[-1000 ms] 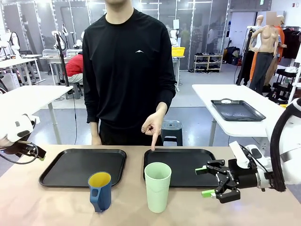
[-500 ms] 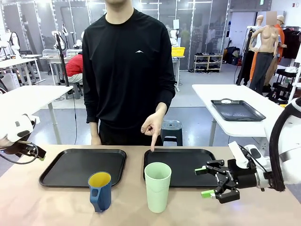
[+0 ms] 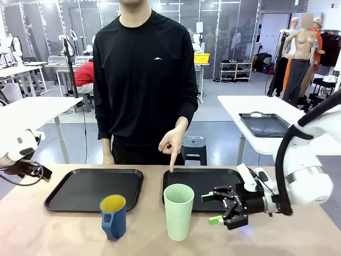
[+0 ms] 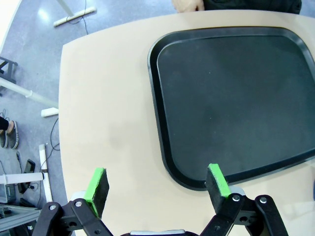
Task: Sort and store the cups by type.
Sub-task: Pick up the Reusable plastic cup.
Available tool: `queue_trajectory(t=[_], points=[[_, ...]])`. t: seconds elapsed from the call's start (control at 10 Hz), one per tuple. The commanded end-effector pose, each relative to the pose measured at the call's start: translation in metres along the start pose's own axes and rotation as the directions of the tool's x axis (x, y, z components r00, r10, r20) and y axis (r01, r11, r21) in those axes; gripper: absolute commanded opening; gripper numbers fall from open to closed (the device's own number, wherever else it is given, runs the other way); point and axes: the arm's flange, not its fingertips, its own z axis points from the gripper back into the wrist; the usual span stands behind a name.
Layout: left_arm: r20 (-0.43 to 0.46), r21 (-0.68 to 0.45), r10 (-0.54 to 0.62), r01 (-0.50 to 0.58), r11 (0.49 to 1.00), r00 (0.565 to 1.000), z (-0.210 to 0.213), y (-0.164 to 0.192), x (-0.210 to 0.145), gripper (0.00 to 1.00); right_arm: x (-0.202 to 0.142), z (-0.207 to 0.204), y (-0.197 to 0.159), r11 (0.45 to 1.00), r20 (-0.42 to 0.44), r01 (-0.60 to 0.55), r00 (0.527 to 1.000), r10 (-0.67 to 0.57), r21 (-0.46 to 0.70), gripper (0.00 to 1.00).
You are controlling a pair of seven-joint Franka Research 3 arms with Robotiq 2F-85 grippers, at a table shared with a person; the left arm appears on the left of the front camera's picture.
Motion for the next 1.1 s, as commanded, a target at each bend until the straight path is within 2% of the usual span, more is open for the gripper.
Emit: queue_trajectory(t=[0.0, 0.7, 1.0], points=[[-0.001, 0.001, 0.004, -0.004, 1.0, 1.0, -0.001, 0.002, 0.0, 1.0, 0.0, -0.015, -0.016, 0.999, 0.036, 0.031, 0.999, -0.032, 0.015, 1.0], [-0.001, 0.001, 0.004, -0.004, 1.0, 1.0, -0.001, 0.002, 0.0, 1.0, -0.008, -0.056, -0.039, 0.998, 0.093, 0.056, 0.994, -0.059, 0.043, 1.0], [-0.001, 0.001, 0.004, -0.004, 1.0, 1.0, -0.001, 0.002, 0.0, 1.0, -0.009, -0.074, -0.042, 0.994, 0.098, 0.067, 0.992, -0.075, 0.088, 1.0]])
